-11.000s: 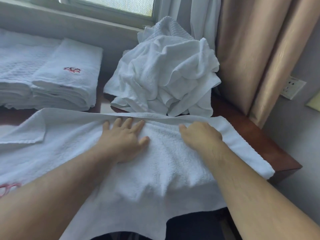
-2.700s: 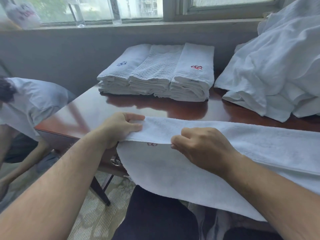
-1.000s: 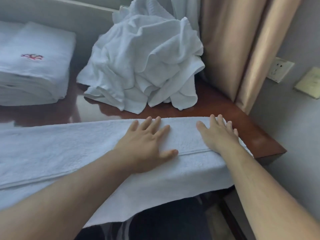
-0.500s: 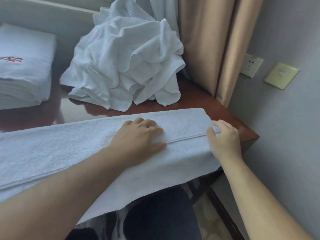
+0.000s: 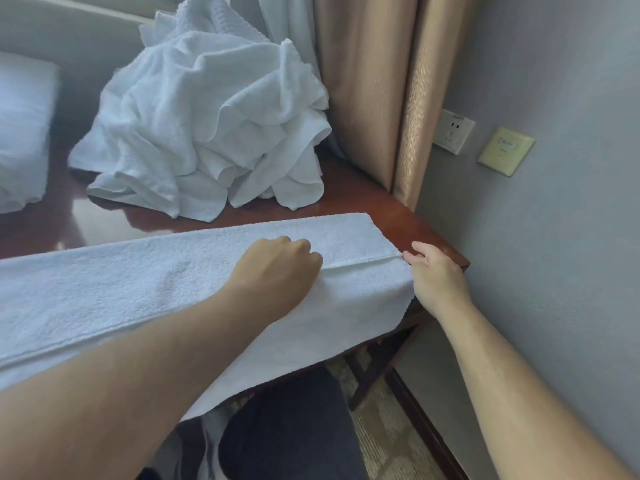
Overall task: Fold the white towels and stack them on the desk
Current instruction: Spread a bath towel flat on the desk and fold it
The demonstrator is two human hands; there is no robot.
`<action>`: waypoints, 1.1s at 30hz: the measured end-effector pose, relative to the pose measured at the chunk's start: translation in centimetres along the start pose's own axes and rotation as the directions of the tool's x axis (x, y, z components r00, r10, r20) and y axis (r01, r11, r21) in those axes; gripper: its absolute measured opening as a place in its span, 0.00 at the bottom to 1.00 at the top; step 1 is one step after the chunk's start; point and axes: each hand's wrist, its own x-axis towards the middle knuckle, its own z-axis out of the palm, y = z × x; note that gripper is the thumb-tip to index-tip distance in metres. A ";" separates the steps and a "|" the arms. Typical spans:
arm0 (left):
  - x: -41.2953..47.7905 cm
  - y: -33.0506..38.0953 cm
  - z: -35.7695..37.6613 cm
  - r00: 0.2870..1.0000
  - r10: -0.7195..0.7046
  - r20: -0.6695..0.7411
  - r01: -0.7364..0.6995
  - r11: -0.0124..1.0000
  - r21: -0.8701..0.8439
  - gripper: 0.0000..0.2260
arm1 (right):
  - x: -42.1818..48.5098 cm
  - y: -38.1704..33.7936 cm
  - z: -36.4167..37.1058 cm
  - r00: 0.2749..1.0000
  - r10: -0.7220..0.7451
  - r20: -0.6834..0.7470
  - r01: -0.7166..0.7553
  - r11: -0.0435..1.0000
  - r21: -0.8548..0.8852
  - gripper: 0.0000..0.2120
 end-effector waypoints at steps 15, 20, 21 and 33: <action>-0.7 -0.6 1.4 0.990 0.088 -0.110 -0.107 0.977 -0.183 0.15 | -0.8 0.7 1.3 0.996 -0.088 -0.025 0.089 0.992 0.088 0.23; -0.4 0.0 1.7 0.999 0.022 0.023 -0.012 0.932 -0.362 0.16 | -1.9 1.7 2.0 0.935 0.005 -0.355 0.067 0.980 0.189 0.15; -0.5 0.3 2.0 0.999 0.020 0.043 -0.003 0.931 -0.365 0.18 | -2.3 2.1 2.3 0.915 0.084 -0.395 0.026 0.964 0.266 0.12; -0.9 0.6 3.0 0.995 0.097 0.029 -0.078 0.913 -0.401 0.23 | -6.0 6.1 4.1 0.942 0.104 0.318 -0.225 0.900 0.373 0.20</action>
